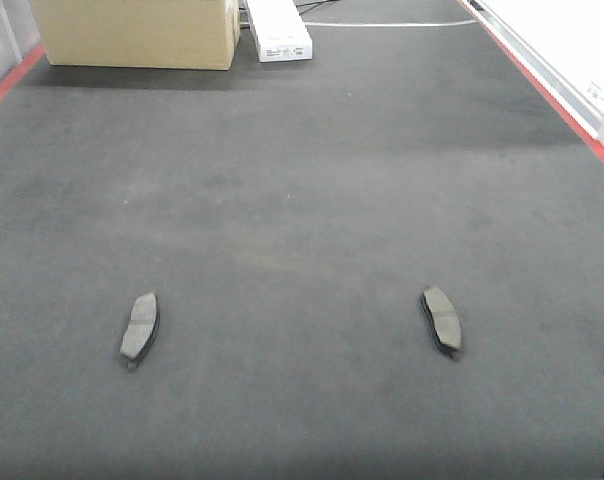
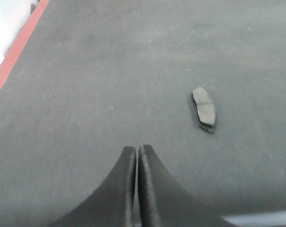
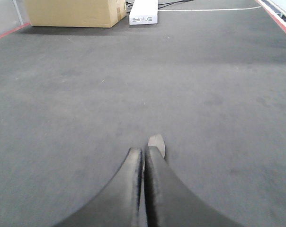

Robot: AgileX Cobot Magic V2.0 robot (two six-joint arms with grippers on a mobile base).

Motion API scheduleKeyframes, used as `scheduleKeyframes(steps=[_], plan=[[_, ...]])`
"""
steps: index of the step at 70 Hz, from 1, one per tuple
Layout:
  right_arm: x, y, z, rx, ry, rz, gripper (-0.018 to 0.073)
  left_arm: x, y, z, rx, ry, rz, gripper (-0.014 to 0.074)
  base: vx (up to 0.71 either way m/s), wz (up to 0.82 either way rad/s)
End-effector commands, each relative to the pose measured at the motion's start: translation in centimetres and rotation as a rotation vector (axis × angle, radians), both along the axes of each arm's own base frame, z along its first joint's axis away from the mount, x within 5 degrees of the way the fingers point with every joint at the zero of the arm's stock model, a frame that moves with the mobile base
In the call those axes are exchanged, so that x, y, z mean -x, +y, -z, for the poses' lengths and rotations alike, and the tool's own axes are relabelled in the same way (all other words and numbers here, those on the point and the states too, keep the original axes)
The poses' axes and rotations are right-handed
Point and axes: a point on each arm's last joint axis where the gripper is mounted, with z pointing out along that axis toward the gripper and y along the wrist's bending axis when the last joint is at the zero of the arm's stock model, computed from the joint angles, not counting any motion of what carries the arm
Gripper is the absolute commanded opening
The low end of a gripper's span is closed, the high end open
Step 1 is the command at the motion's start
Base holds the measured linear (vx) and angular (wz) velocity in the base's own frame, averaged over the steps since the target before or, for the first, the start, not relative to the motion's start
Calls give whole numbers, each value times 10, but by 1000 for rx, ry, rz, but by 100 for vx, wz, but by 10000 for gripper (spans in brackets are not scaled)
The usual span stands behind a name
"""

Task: Move and align brake pads A on conveyor
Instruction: 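Raise both empty grippers away from the belt, then back away and turn the base from the conveyor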

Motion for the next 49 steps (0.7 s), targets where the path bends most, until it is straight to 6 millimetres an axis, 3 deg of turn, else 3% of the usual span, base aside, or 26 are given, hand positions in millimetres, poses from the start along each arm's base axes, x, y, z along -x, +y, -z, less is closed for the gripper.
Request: scheduleKeyframes(steps=[1, 49], plan=[[-2, 0, -16, -7, -100, -1, -1, -3, -1, -14, 5, -81, 11, -6, -22, -4], [-2, 0, -16, -7, -99, -1, -1, -3, -1, -14, 5, -81, 11, -6, -22, 8]])
